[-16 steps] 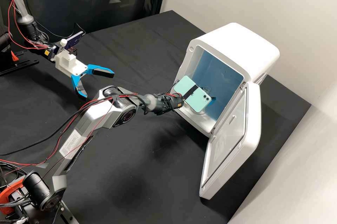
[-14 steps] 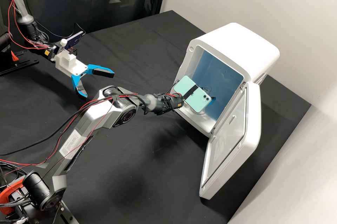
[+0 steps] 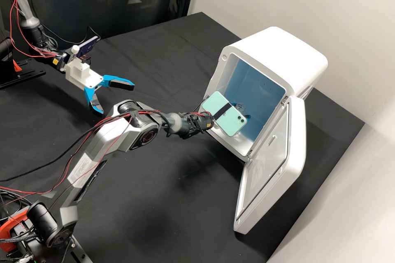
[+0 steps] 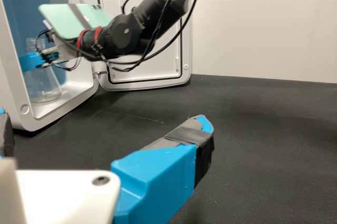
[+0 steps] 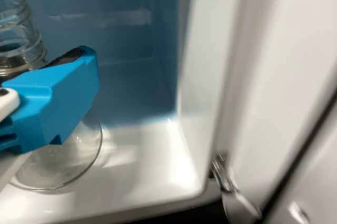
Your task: Take the flask out of the incubator
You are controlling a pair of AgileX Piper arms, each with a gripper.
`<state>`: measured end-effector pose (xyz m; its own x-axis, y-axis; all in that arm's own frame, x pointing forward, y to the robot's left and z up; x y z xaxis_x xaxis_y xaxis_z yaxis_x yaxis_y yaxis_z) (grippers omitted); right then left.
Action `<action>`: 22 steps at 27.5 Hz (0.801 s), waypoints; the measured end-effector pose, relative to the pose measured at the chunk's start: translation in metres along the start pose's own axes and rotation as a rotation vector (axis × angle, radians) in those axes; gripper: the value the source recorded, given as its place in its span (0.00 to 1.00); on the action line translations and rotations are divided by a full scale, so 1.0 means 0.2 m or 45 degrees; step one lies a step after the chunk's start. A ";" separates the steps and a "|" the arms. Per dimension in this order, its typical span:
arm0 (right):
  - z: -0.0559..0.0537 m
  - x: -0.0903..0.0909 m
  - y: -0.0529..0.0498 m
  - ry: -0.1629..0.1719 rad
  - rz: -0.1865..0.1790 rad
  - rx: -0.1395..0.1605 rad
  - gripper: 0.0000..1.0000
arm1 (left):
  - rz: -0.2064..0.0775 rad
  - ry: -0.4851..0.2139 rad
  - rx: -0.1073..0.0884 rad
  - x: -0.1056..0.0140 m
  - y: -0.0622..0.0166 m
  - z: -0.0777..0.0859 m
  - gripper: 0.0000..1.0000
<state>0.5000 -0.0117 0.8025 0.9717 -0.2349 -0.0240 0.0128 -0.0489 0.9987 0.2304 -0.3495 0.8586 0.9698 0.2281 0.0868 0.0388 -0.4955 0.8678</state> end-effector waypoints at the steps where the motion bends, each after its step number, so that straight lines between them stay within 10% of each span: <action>1: 0.00 -0.01 0.01 0.001 0.001 0.011 0.00 | 0.000 0.000 0.000 0.00 0.000 0.00 1.00; 6: 0.01 -0.13 0.09 0.038 0.024 0.066 0.00 | 0.000 0.000 0.000 0.00 0.000 0.00 1.00; 12: 0.04 -0.26 0.07 0.101 0.026 0.038 0.00 | -0.011 0.002 -0.003 -0.01 -0.010 0.00 1.00; 22: 0.30 -0.58 0.00 0.074 -0.021 -0.032 0.00 | -0.002 0.020 -0.011 -0.02 -0.002 -0.02 1.00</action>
<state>0.3739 -0.0426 0.8025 0.9834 -0.1771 -0.0383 0.0339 -0.0278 0.9990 0.2267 -0.3472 0.8598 0.9658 0.2420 0.0934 0.0379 -0.4881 0.8720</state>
